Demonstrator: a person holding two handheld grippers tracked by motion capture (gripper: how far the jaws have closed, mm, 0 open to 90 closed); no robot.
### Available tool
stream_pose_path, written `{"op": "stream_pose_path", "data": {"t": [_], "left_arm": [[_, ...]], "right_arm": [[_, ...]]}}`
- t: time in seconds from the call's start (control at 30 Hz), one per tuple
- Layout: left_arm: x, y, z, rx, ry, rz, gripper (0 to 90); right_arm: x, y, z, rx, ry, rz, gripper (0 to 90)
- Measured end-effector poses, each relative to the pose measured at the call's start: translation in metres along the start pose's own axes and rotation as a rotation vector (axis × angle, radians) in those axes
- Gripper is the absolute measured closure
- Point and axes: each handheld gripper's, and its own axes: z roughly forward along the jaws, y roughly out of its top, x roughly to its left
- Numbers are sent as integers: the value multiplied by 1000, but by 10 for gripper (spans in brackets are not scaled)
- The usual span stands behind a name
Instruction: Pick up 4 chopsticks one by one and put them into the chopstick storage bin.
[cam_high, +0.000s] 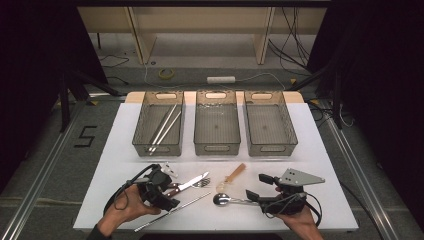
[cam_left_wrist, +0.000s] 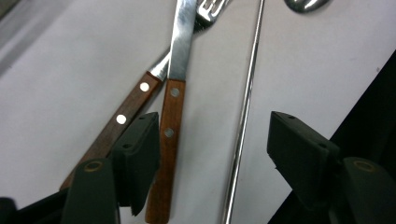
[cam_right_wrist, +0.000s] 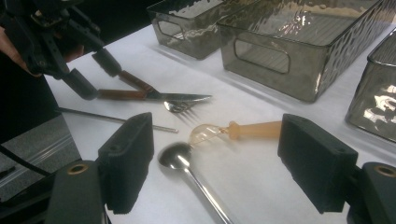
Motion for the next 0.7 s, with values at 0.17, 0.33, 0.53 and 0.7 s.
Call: {"op": "stream_pose_path", "data": {"t": [0.17,0.33,0.53,0.7], "left_arm": [[-5,-3,9,37,-1,18,433],[-8,-6,13,74,-1,40,501],[-10,-10,21,111,0,38,581],[-11,-10,23,117,-10,50,630]], "right_arm": [[0,0,2,7,0,0,279],[0,0,1,7,0,2,279],[0,0,1,8,1,0,279],[0,0,1,8,0,-1,279]]}}
